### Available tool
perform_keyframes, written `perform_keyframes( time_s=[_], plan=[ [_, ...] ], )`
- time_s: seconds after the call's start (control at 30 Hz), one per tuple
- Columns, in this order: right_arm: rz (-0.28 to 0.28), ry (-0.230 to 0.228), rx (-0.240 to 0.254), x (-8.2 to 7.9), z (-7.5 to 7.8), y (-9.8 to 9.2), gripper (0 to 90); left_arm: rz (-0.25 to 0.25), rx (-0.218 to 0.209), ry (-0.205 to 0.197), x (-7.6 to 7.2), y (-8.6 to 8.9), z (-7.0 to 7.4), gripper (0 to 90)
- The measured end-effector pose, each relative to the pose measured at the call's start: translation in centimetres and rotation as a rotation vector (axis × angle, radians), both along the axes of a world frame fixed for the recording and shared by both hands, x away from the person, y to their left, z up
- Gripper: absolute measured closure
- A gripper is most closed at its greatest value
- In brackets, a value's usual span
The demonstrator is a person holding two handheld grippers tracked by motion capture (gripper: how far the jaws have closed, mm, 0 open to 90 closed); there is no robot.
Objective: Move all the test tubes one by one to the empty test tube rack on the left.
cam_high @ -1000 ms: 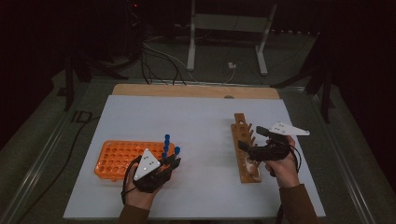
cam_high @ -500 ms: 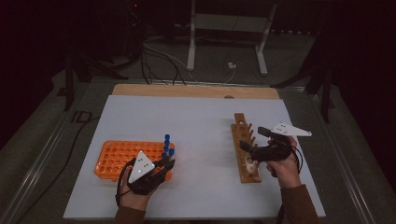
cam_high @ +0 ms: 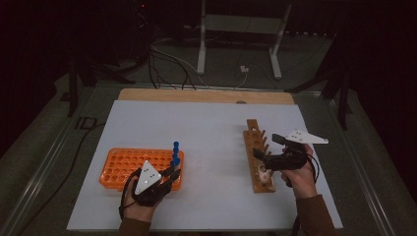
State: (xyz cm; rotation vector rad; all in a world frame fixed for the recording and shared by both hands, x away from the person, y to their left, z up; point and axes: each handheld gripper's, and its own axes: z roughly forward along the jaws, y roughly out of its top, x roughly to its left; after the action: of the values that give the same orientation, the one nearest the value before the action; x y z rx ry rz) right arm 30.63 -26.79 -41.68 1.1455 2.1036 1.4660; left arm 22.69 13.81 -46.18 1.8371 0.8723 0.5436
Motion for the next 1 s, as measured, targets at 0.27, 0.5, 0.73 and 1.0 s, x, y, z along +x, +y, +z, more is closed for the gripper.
perform_keyframes(
  time_s=[0.27,0.5,0.73,1.0],
  plan=[
    [0.002,0.0,0.002,0.0,0.0,0.0,0.4,0.018,0.014,0.013,0.2,0.4,-0.4,77.4],
    [0.001,0.002,0.003,-0.1,0.0,-0.1,0.4,0.016,0.06,0.042,0.1,0.2,-1.0,77.4],
    [-0.002,0.003,0.006,-0.1,0.0,-0.3,0.4,0.02,0.118,0.09,0.1,0.2,-1.5,77.5],
    [0.002,0.004,0.004,-0.1,-0.1,-0.2,0.4,0.018,0.132,0.122,0.1,0.5,-1.7,77.6]
  ],
)
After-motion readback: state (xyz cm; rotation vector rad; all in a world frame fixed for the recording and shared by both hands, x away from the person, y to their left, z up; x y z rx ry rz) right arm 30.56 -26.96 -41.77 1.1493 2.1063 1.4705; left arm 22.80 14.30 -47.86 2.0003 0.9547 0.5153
